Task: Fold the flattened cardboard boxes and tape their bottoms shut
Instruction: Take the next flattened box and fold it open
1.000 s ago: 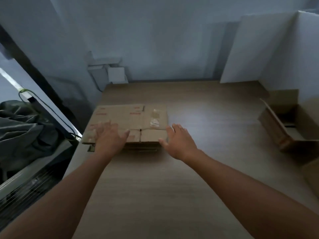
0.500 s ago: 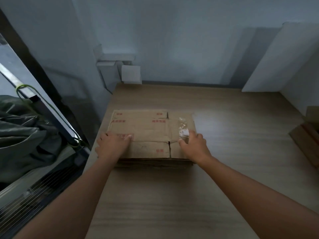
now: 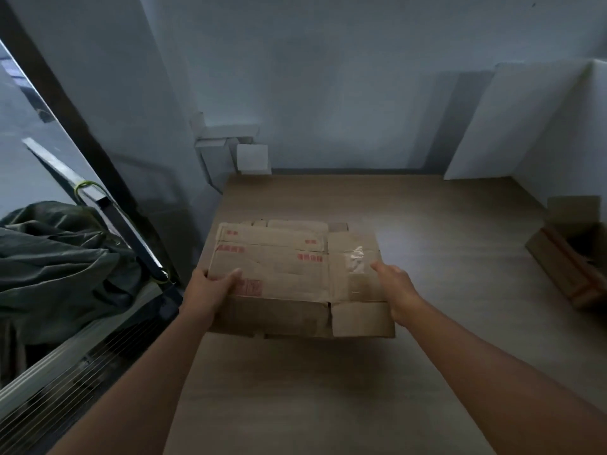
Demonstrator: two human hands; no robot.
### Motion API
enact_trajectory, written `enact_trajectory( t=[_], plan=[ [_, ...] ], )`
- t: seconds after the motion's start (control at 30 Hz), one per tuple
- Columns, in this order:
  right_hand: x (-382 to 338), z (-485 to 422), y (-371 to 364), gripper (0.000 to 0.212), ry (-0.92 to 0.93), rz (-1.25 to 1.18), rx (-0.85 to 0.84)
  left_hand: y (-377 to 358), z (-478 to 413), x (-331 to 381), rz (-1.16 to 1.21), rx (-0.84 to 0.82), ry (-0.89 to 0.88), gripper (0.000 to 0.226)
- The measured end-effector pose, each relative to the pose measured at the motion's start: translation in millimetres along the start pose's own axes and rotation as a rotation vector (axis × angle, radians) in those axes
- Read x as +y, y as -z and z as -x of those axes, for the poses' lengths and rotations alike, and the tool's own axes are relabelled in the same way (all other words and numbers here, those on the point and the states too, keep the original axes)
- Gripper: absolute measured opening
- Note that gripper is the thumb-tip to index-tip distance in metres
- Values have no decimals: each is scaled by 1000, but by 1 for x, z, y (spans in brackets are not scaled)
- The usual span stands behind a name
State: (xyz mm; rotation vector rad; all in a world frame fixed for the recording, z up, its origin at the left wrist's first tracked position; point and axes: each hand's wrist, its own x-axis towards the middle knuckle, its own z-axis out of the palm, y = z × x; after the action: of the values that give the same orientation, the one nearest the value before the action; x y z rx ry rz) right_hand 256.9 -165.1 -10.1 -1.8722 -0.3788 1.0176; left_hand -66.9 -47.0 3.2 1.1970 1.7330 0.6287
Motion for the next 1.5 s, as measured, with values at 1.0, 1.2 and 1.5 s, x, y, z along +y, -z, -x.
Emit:
enact_trajectory(
  t=[1.0, 1.2, 1.5],
  plan=[
    [209, 380, 264, 56, 156, -235, -295, 11, 461, -141, 332, -550, -71, 68],
    [232, 371, 264, 64, 347, -208, -269, 8, 466, -155, 58, -635, -403, 54],
    [226, 361, 261, 46, 228, -437, -343, -12, 436, -173, -123, -304, -578, 81]
  ],
)
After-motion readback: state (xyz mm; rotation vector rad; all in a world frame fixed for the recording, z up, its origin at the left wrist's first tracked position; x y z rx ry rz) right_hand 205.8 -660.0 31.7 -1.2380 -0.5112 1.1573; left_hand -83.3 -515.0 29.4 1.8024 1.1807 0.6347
